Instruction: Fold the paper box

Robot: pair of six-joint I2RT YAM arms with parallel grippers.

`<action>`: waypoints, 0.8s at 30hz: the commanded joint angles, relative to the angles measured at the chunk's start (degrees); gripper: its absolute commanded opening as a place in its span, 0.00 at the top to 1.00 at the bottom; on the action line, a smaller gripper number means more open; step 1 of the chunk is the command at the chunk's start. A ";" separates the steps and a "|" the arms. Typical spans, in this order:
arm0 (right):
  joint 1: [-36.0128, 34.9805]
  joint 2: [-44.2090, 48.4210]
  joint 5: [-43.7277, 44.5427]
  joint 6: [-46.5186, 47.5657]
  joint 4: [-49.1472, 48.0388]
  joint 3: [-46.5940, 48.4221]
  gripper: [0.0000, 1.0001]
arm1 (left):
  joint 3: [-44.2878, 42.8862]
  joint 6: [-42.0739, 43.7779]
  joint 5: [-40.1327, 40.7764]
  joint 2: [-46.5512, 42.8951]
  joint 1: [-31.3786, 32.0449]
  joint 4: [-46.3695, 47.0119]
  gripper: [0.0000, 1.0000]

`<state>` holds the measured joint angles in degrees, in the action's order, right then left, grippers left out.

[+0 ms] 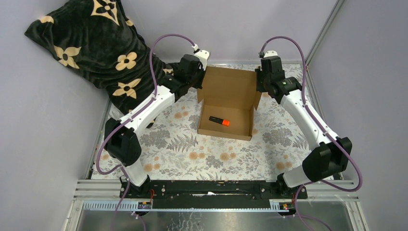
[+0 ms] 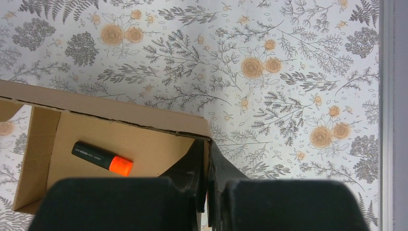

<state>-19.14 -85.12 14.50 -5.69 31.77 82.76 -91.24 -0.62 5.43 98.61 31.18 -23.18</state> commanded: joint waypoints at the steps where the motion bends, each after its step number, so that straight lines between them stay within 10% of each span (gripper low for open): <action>1: -2.84 1.72 -4.45 -3.00 -6.84 -0.33 1.00 | -1.65 -4.08 -1.96 -0.30 2.63 -0.75 0.98; 24: -3.45 -1.27 -2.89 -11.17 -6.43 3.64 1.00 | -11.55 -15.53 4.38 6.30 6.87 -5.99 0.98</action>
<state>-19.40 -85.36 17.56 -13.21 29.82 81.97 -100.53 -12.45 14.66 103.92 34.35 -31.24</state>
